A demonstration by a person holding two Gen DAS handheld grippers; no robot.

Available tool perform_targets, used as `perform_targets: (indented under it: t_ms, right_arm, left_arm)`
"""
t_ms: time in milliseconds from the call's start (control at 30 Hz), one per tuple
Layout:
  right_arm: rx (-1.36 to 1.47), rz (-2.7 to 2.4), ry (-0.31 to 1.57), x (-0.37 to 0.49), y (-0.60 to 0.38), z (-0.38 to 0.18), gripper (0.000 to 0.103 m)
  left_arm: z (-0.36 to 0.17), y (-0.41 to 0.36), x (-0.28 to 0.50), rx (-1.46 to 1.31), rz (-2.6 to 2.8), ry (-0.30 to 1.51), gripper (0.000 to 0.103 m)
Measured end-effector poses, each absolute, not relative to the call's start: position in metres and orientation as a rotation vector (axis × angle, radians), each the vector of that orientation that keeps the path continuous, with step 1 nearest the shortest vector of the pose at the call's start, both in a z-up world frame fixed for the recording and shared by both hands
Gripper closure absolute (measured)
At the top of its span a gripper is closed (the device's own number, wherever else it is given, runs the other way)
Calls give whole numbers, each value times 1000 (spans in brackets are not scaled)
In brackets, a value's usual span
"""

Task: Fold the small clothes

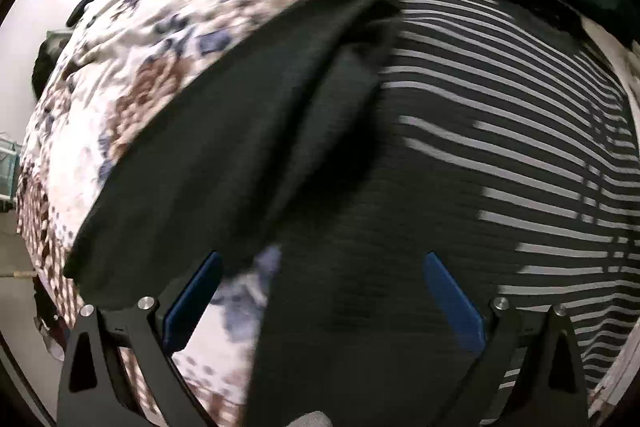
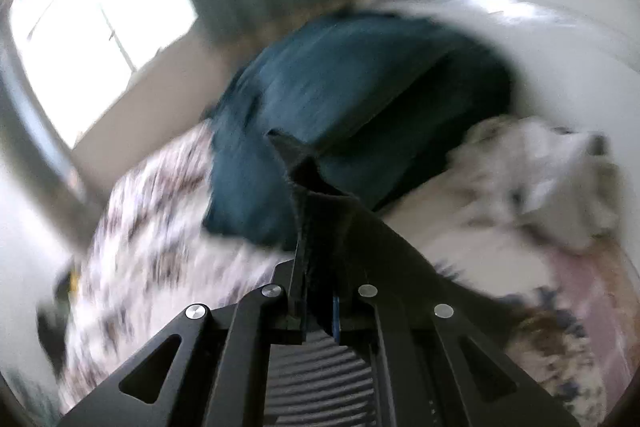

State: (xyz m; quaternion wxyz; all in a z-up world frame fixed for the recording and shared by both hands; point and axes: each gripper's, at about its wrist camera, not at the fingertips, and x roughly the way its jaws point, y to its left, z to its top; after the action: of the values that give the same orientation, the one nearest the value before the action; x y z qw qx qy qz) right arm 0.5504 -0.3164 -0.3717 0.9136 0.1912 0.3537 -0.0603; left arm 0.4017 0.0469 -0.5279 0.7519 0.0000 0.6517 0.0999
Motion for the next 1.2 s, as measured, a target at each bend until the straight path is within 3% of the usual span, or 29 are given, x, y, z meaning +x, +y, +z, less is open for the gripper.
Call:
perform_targets:
  t_ms: [167,367,433,467,533,567,600,767,1000,1200]
  right_arm:
    - [185,3,933,586,-159,-489,95]
    - [-57,56,1069,607,-67,-600,95]
    - [-133,103,1193,607,-46,-631,95]
    - [-125,121,1229,605,-49,-636,93]
    - [-39,170,1271,596,-61,-631,70]
    - [26,178,1282,587,-73,-623,49]
    - [117,178,1281,572,-94,-610,40]
    - [88,-126,1286,482,-192,-578,38]
    - [-243,-486,1429,382,-286,-648,38]
    - [-85,-774,1358,362,-394,-637,38]
  left_arm:
    - [-531,76,386,2,269,1439,0]
    - [-545,118,376,-2,322,1465,0]
    - [-549,125,375,-11,328,1476,0]
    - [-551,128,375,-23,326,1483,0]
    - [-550,131,377,-41,316,1486,0]
    - [-548,131,378,-42,310,1482,0]
    - [-545,131,379,-41,302,1478,0]
    - [-536,127,379,-48,272,1461,0]
    - [-552,116,379,-53,279,1487,0]
    - [-557,100,380,-12,273,1489,0]
